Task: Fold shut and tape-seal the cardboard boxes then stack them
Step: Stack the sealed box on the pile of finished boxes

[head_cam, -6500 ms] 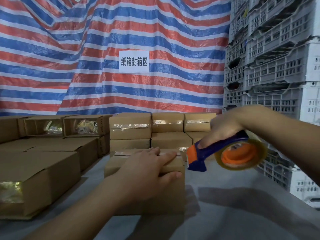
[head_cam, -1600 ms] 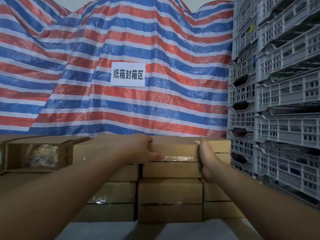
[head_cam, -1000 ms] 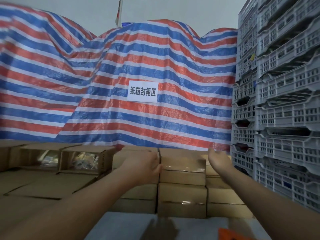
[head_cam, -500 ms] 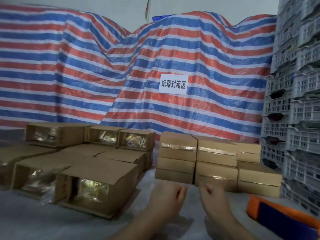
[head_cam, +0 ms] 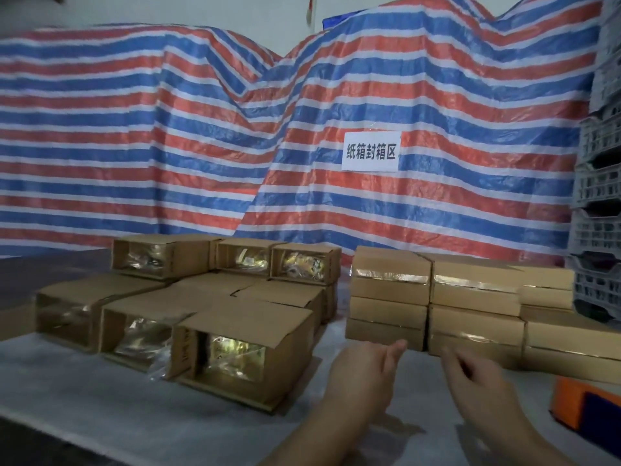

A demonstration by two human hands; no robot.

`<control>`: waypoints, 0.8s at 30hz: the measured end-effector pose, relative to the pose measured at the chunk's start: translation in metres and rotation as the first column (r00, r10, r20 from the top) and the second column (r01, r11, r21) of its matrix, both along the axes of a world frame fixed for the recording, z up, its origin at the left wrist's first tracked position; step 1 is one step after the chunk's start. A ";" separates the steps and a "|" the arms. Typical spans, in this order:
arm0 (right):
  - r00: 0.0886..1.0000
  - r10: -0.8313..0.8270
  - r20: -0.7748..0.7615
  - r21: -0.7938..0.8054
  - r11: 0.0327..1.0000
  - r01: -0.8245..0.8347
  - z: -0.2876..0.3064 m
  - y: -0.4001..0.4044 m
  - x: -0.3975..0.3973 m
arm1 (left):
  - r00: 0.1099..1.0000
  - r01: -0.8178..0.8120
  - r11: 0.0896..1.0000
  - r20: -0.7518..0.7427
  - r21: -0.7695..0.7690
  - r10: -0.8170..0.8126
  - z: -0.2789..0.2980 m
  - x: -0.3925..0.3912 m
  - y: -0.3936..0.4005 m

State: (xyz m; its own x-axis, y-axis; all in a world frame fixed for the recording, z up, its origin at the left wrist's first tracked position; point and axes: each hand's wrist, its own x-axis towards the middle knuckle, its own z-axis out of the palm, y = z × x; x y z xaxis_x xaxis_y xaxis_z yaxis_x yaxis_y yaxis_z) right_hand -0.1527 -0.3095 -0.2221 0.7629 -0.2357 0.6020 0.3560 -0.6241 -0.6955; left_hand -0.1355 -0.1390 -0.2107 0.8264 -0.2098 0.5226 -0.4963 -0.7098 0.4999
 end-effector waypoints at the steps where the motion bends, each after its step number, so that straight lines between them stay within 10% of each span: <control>1: 0.998 -0.013 0.069 -0.074 0.997 0.018 0.010 0.004 0.000 | 0.999 -0.015 1.000 0.042 -0.001 0.015 0.009 -0.005 0.004; 9: 0.952 0.257 0.166 -0.300 0.933 -0.200 0.116 0.128 0.066 | 0.791 -0.238 0.970 0.568 -0.055 0.226 0.127 0.037 0.124; 16: 0.906 0.421 0.035 -0.396 0.839 -0.374 0.164 0.268 0.148 | 0.704 -0.658 0.744 0.447 0.115 0.553 0.155 0.138 0.272; 24: 0.894 0.396 -0.209 -0.450 0.773 -0.447 0.170 0.378 0.249 | 0.673 -0.673 0.407 0.282 0.618 0.684 0.138 0.232 0.418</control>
